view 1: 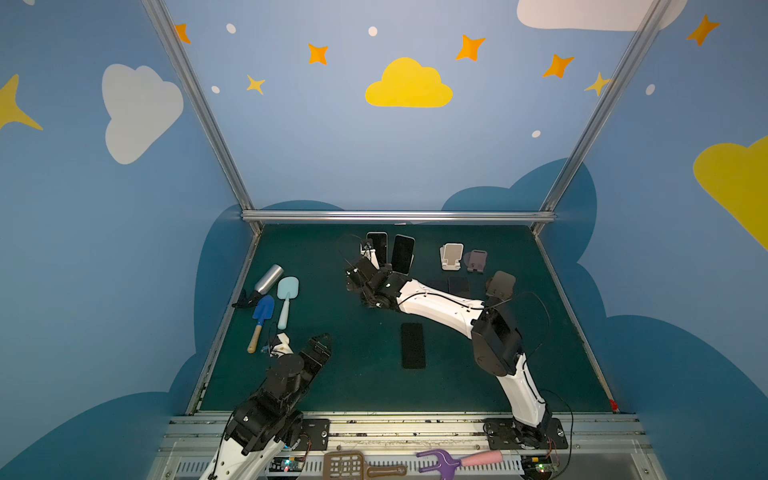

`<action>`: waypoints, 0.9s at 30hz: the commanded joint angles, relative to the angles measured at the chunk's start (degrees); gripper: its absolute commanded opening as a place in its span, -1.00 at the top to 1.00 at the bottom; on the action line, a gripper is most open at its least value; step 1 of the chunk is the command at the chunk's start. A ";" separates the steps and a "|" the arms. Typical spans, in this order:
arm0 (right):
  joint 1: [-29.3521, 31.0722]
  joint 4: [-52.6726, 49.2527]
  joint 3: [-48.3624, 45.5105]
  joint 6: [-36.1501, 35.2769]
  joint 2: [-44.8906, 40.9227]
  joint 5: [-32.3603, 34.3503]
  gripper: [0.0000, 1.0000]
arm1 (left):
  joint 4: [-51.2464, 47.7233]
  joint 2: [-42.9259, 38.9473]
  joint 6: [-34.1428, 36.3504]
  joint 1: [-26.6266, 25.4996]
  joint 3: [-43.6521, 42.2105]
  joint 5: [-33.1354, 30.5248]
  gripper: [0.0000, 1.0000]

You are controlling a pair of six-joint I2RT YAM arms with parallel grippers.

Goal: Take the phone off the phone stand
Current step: 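Lower the open right gripper over the empty black folding stand, then close the right gripper on the empty black folding stand's base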

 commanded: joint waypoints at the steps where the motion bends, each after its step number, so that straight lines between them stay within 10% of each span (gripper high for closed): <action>1: -1.10 -2.18 3.64 1.31 2.90 -0.28 -0.88 | 0.27 -0.01 0.25 -0.04 -0.49 -0.70 -1.00; 27: -2.28 1.57 -1.79 1.57 1.95 0.21 -0.89 | -0.08 -0.19 0.39 0.05 -0.62 -0.35 -1.00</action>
